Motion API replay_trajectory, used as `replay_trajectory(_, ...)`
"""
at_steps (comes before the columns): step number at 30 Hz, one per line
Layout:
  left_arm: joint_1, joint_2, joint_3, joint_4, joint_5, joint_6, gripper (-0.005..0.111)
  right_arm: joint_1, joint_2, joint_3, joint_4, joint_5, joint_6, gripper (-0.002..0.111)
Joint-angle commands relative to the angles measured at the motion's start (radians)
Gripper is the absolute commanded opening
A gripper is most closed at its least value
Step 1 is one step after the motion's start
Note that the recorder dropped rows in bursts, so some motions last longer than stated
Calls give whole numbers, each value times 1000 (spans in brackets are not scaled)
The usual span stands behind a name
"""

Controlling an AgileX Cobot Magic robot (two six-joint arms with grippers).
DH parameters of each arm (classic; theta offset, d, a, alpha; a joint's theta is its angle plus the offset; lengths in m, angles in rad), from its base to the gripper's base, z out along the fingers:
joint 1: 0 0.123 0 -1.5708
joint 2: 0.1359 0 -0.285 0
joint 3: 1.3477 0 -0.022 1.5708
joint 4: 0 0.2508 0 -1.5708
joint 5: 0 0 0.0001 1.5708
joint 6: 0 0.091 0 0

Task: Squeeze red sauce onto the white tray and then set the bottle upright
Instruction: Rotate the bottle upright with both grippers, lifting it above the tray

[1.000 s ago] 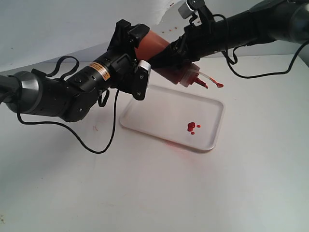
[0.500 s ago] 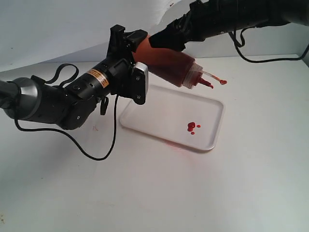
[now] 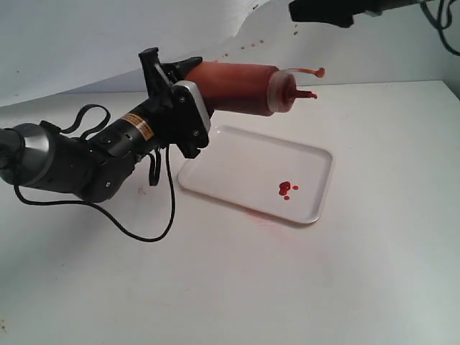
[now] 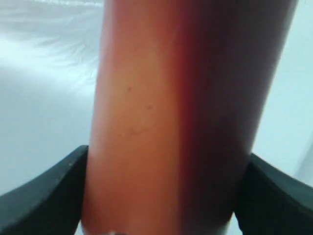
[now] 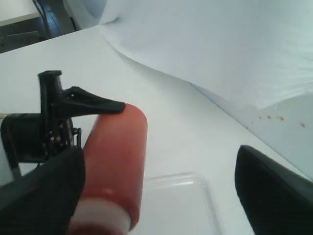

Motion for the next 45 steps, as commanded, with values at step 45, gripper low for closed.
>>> replay_trajectory(45,298,-23,85,819,-301,-1586,0,312,230,0,95,-84,-256,76)
